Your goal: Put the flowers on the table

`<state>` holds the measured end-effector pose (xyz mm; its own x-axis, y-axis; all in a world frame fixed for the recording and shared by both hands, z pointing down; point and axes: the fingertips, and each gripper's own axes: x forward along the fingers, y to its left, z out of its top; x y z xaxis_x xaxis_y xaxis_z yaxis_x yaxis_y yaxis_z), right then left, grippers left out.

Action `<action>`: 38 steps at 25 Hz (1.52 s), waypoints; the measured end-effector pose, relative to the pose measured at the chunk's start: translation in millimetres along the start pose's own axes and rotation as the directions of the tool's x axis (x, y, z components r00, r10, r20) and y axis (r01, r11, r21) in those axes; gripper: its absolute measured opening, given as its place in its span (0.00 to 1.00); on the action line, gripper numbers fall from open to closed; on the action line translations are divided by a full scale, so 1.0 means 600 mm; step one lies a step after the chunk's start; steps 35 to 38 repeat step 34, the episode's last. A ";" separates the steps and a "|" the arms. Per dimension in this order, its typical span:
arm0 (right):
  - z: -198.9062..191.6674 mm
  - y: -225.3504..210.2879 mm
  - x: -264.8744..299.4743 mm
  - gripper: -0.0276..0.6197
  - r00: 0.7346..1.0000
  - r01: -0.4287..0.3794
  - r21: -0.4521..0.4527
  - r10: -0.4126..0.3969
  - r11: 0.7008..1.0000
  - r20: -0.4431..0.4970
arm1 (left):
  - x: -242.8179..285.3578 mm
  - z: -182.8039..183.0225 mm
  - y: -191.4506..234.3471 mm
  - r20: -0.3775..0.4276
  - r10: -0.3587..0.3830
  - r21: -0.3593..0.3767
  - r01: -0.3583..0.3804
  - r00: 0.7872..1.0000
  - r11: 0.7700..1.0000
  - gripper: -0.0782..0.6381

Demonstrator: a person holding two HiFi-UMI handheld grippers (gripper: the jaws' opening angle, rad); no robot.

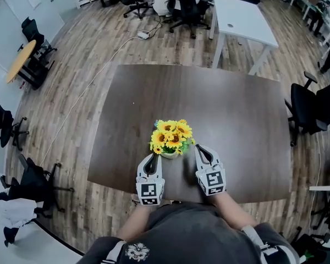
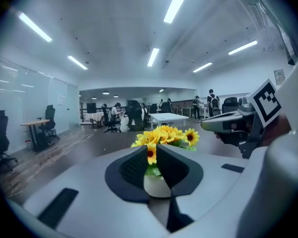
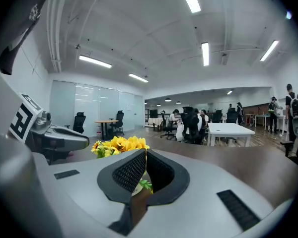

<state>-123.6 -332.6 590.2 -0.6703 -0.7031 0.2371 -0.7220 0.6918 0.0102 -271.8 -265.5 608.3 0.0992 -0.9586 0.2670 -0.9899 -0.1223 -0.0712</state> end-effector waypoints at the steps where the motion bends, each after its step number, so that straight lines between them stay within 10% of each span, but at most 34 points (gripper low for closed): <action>1: 0.003 0.002 0.001 0.08 1.000 -0.007 -0.009 0.007 1.000 0.003 | -0.001 0.007 0.001 0.011 0.008 0.012 -0.008 1.000 1.000 0.16; 38: 0.103 -0.002 -0.026 0.08 0.992 0.023 -0.058 -0.016 0.998 0.123 | -0.001 0.096 0.018 0.118 0.034 -0.025 -0.031 0.992 0.999 0.12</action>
